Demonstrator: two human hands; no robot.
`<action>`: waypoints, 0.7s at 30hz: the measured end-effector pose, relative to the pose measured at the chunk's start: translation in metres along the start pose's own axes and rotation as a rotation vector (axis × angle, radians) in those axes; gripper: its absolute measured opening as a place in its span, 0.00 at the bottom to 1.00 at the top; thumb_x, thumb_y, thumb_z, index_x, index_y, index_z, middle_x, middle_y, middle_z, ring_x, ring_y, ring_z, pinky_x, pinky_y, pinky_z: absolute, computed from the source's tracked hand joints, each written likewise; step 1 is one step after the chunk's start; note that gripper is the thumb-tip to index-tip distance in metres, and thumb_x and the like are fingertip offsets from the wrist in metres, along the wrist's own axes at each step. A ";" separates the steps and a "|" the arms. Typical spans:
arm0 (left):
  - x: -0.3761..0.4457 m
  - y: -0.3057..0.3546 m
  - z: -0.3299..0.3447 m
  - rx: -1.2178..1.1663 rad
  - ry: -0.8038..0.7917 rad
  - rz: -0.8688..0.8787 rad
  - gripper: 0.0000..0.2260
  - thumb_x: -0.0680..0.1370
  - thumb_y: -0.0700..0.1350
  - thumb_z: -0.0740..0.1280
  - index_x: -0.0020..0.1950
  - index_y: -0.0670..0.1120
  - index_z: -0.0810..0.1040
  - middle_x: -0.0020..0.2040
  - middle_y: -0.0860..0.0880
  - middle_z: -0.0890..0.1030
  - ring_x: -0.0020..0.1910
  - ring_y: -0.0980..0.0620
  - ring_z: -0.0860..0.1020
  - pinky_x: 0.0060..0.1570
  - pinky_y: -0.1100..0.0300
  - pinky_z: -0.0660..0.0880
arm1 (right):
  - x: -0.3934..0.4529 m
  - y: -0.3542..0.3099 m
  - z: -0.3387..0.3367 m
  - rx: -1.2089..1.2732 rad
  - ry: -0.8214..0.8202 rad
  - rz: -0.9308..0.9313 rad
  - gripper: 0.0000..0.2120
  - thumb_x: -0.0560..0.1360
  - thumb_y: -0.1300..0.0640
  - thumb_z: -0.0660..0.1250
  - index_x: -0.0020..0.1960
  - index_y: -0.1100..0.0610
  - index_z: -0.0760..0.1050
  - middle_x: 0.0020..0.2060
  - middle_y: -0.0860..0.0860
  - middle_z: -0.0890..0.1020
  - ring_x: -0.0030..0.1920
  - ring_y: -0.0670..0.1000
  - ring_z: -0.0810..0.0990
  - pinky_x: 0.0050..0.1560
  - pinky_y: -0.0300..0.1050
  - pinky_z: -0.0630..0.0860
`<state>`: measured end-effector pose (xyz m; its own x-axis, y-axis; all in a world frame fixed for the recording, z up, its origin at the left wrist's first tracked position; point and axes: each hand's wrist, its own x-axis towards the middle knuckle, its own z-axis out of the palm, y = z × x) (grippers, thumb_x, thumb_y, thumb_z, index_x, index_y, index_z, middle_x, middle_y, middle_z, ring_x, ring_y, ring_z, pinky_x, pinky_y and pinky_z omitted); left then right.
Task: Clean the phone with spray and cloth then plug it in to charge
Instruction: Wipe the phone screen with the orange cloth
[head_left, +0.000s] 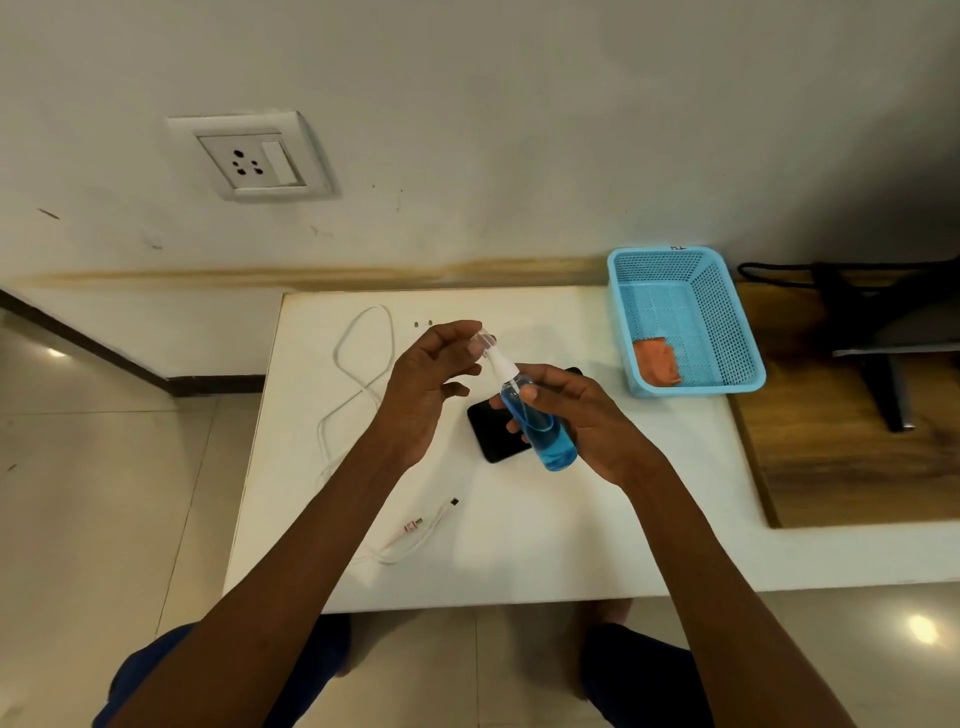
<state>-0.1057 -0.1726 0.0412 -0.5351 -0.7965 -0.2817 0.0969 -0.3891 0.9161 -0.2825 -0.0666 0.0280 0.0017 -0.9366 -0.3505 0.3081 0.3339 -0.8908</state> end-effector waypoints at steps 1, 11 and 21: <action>0.000 0.000 -0.001 0.037 -0.002 0.017 0.10 0.77 0.46 0.72 0.57 0.52 0.81 0.57 0.50 0.84 0.46 0.52 0.78 0.45 0.57 0.71 | 0.001 0.000 0.001 -0.003 0.002 0.001 0.12 0.76 0.50 0.69 0.58 0.49 0.81 0.56 0.57 0.84 0.48 0.56 0.84 0.51 0.46 0.80; 0.001 -0.004 0.002 0.204 0.125 0.149 0.08 0.77 0.42 0.72 0.54 0.42 0.83 0.45 0.62 0.84 0.41 0.63 0.78 0.40 0.72 0.72 | 0.007 0.003 0.003 -0.018 -0.005 0.016 0.18 0.79 0.50 0.65 0.65 0.57 0.76 0.57 0.59 0.83 0.47 0.56 0.84 0.50 0.48 0.79; 0.001 -0.006 0.005 0.127 0.121 0.157 0.04 0.76 0.42 0.73 0.50 0.47 0.84 0.46 0.58 0.85 0.42 0.58 0.78 0.41 0.66 0.72 | 0.003 0.002 0.003 0.013 -0.031 0.014 0.16 0.80 0.50 0.63 0.64 0.56 0.78 0.57 0.60 0.83 0.46 0.54 0.83 0.48 0.46 0.79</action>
<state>-0.1109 -0.1685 0.0372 -0.4167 -0.8952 -0.1580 0.0609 -0.2009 0.9777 -0.2793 -0.0689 0.0256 0.0354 -0.9346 -0.3539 0.3202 0.3460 -0.8819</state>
